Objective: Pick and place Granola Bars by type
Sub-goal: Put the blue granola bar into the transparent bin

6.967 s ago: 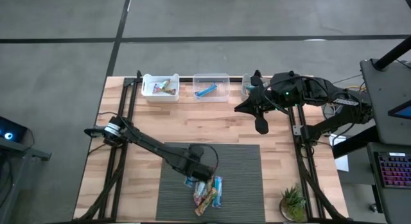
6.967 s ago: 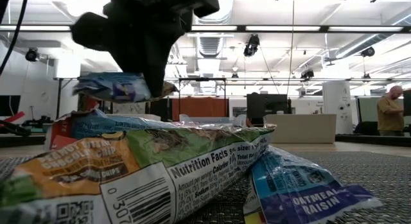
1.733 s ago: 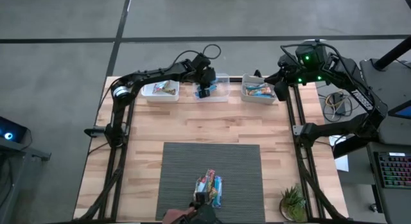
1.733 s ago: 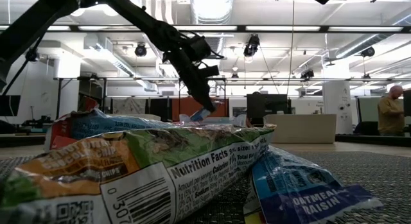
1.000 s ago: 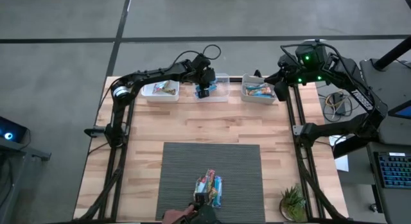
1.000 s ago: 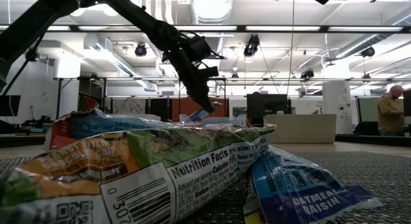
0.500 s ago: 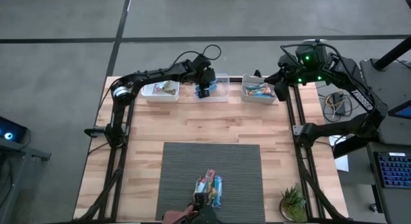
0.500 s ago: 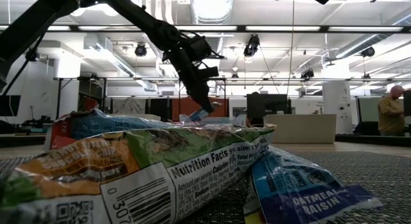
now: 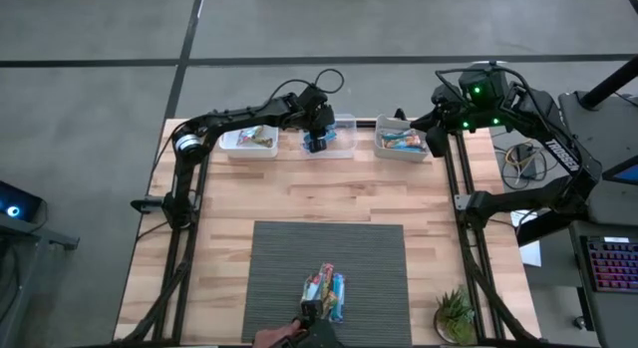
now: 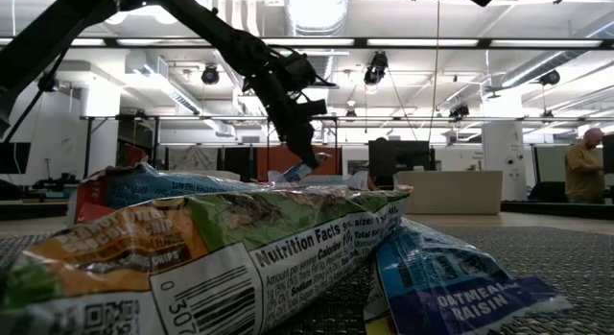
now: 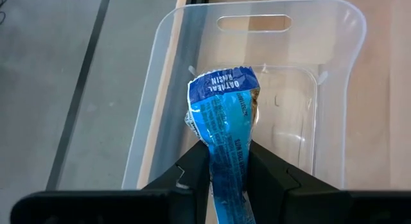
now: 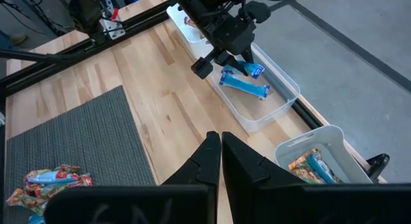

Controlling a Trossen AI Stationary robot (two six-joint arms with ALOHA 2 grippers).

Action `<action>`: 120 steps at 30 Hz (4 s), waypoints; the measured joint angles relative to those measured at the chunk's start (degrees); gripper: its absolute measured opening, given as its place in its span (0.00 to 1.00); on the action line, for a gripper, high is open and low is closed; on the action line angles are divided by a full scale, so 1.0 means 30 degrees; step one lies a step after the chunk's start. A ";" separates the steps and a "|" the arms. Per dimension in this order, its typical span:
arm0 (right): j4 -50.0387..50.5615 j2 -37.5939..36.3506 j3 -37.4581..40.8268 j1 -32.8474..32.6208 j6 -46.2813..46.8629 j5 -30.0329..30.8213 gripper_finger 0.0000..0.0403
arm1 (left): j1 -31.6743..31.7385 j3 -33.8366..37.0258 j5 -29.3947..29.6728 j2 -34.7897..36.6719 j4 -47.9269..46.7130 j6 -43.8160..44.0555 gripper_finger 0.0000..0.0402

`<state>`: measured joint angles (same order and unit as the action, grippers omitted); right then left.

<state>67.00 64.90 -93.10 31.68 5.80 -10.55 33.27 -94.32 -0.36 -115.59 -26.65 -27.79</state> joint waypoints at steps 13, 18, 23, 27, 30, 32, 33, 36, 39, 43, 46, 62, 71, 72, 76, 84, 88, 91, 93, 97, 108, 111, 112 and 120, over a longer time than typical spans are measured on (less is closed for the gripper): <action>0.0000 0.0001 0.0000 -0.0007 0.0043 -0.0043 0.02 | -0.0021 -0.1085 0.0006 0.0007 -0.0481 0.0190 0.22; -0.0005 0.0001 0.0000 -0.0007 0.0073 -0.0171 0.02 | -0.0035 -0.1050 0.1279 0.0022 -0.0515 0.0139 0.37; -0.0007 0.0001 0.0000 -0.0007 0.0037 -0.0204 0.02 | -0.0050 -0.1027 0.2214 0.0022 -0.1010 -0.0059 0.50; 0.0000 0.0001 0.0000 -0.0007 0.0015 -0.0197 0.02 | -0.0072 -0.1027 0.2295 0.0015 -0.1077 -0.0151 0.52; 0.0000 0.0001 0.0000 -0.0007 0.0022 -0.0197 0.02 | -0.0125 -0.1027 0.2370 0.0022 -0.1244 -0.0240 0.52; -0.0002 0.0001 0.0000 -0.0007 0.0022 -0.0197 0.02 | -0.0179 -0.1017 0.2534 0.0022 -0.1489 -0.0466 0.52; -0.0001 0.0001 0.0000 -0.0007 0.0022 -0.0189 0.02 | -0.0215 -0.1013 0.2621 0.0017 -0.1557 -0.0603 0.52; -0.0006 0.0001 0.0000 -0.0007 0.0058 -0.0183 0.02 | -0.0295 -0.1013 0.2667 0.0022 -0.1878 -0.1128 0.52; -0.0007 0.0001 0.0000 -0.0007 0.0066 -0.0175 0.02 | -0.0412 -0.1013 0.2743 0.0022 -0.2220 -0.1646 0.51; -0.0007 0.0001 0.0000 -0.0007 0.0066 -0.0168 0.02 | -0.0666 -0.1013 0.3432 0.0015 -0.2288 -0.1927 0.44; -0.0011 0.0001 0.0000 -0.0010 0.0040 -0.0160 0.02 | -0.0756 -0.1091 0.3591 0.0015 -0.2548 -0.2069 0.35; -0.0015 0.0001 0.0000 -0.0012 -0.0386 -0.0160 0.02 | -0.1009 -0.4012 0.3342 0.0080 -0.7232 -0.0069 0.22; -0.0007 0.0008 0.0000 -0.0013 -0.1262 -0.0503 0.02 | -0.2063 -0.7027 0.0826 0.0164 -1.0459 0.1205 0.07; -0.0007 0.0008 0.0000 -0.0015 -0.1425 -0.0594 0.02 | -0.2192 -0.7345 0.0443 0.0224 -1.0489 0.1532 0.04; 0.0000 0.0015 0.0000 -0.0015 -0.1585 -0.0670 0.02 | -0.2708 -0.8023 -0.1567 0.0924 -1.0146 0.2694 0.00; 0.0000 0.0015 0.0000 -0.0015 -0.2043 -0.0959 0.02 | -0.4162 -0.7822 -0.1689 0.2901 -1.0287 0.4415 0.00; 0.0009 0.0015 0.0000 -0.0017 -0.2411 -0.1547 0.02 | -0.4899 -0.7810 -0.1714 0.3752 -1.0145 0.5316 0.00; 0.0007 0.0015 0.0000 -0.0084 -0.2754 -0.1721 0.02 | -0.5401 -0.7788 -0.1970 0.4478 -1.0124 0.6212 0.00; 0.0000 0.0015 0.0000 -0.0180 -0.2918 -0.1802 0.02 | -0.5806 -0.7788 -0.2049 0.5017 -0.9934 0.6594 0.00; -0.0020 0.0015 0.0000 -0.0383 -0.3073 -0.2539 0.02 | -0.6751 -0.7741 -0.2088 0.6034 -0.9838 0.7174 0.00; -0.0627 0.0001 0.0327 -0.1641 -0.2988 -0.2579 0.02 | -0.8802 -0.3525 -0.1905 1.0031 -0.6575 0.9527 0.00; -0.1060 0.0001 0.0433 -0.2037 -0.2878 -0.2579 0.02 | -0.9304 -0.1471 -0.1843 1.1369 -0.4925 0.9954 0.00; -0.1220 0.0001 0.0439 -0.2171 -0.2873 -0.2574 0.02 | -0.9450 -0.0862 -0.1841 1.1854 -0.4446 0.9977 0.00; -0.2835 0.0001 0.0515 -0.3961 -0.2161 -0.2572 0.02 | -0.9979 0.3086 -0.1530 1.4860 -0.2878 1.1196 0.00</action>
<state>58.50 64.90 -91.56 19.80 -0.68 -18.26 3.34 -85.07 -4.95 -71.01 -35.29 5.79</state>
